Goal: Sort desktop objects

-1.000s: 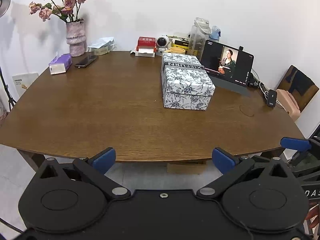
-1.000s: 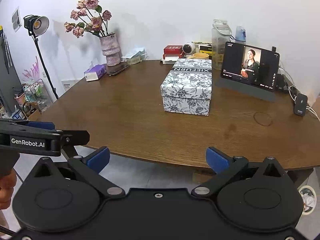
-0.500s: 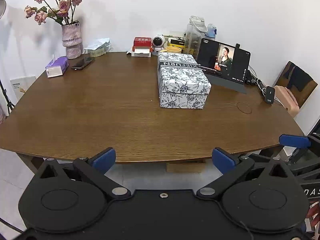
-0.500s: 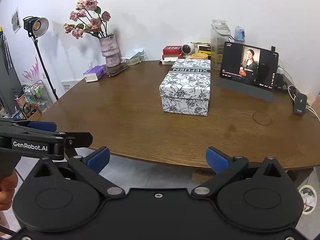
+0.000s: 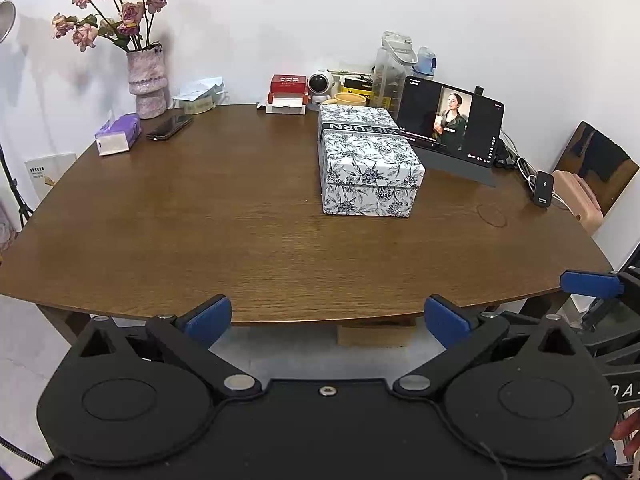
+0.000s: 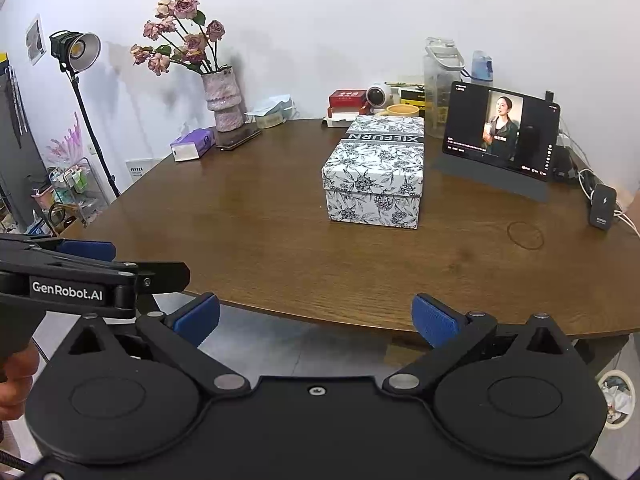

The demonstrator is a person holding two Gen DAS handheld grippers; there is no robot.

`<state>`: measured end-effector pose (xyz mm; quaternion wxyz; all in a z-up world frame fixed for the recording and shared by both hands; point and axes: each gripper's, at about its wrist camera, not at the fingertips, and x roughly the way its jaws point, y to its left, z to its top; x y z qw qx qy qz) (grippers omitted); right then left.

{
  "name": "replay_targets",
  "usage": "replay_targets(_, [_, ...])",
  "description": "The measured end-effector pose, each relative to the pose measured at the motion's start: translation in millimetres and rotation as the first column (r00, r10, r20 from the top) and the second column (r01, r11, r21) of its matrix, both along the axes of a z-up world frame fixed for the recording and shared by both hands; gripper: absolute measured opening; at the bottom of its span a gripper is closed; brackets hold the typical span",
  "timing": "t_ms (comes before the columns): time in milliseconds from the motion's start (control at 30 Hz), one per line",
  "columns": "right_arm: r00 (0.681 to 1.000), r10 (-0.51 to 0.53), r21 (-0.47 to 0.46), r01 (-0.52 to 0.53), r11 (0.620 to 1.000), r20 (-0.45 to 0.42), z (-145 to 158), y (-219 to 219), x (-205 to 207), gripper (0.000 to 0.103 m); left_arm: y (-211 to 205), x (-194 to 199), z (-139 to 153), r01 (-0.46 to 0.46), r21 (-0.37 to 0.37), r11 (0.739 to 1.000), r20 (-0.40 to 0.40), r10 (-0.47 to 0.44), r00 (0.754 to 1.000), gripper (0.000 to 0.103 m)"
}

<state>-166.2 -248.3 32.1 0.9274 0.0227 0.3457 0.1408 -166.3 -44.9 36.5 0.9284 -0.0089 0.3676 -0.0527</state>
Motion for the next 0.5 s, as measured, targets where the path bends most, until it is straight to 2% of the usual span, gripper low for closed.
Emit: replay_targets(500, [1.000, 0.004, 0.003, -0.004, 1.000, -0.002, -0.3, -0.2, -1.8, 0.103, -1.1, -4.4, 2.3, -0.011, -0.004, 1.000, 0.006, 0.011, 1.000, 0.103])
